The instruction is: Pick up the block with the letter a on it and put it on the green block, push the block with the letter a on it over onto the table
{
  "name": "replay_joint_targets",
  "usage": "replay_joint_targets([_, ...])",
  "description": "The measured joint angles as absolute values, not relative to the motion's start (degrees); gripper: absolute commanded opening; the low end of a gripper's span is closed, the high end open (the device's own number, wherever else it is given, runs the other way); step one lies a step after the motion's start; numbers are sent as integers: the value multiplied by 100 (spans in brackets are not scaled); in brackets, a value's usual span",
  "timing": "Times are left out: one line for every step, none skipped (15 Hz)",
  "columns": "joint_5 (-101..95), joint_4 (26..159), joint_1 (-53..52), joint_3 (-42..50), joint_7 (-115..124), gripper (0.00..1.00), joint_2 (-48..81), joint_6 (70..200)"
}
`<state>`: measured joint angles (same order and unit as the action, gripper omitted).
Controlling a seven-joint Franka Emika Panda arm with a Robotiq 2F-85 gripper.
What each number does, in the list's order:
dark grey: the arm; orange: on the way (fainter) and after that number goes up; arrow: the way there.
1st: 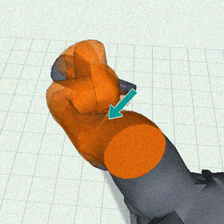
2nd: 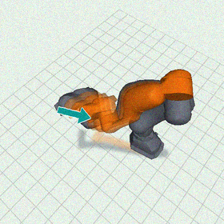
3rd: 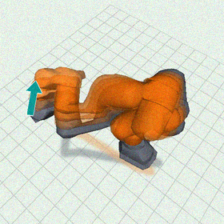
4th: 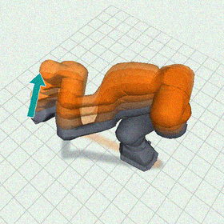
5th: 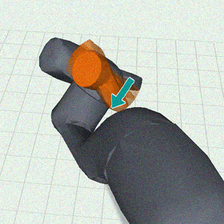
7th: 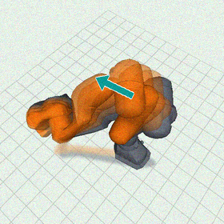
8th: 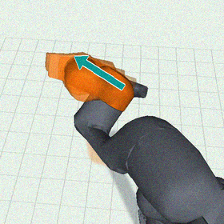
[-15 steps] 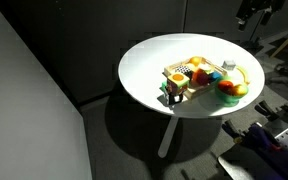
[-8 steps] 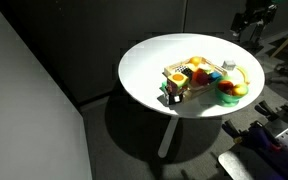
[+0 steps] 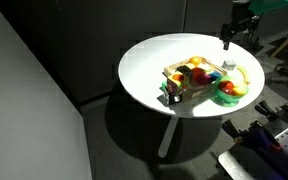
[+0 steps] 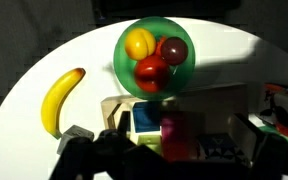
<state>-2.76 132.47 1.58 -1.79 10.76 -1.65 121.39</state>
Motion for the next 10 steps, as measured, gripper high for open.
replay_joint_targets([-266,13197,126,-179,1076,100,-60,12218])
replay_joint_targets([-237,13151,94,-179,1076,100,46,12305])
replay_joint_targets([-190,13108,64,-180,1076,100,146,12397])
replay_joint_targets([-125,13057,34,-180,1071,100,247,12474])
replay_joint_targets([-47,13005,4,-180,1055,100,347,12537])
replay_joint_targets([41,12948,-22,-182,1017,100,443,12604])
replay_joint_targets([111,12889,-44,-183,985,100,533,12655])
replay_joint_targets([169,12829,-65,-185,968,100,623,12706])
replay_joint_targets([201,12763,-83,-185,961,100,711,12752])
replay_joint_targets([213,12704,-96,-187,960,100,796,12808])
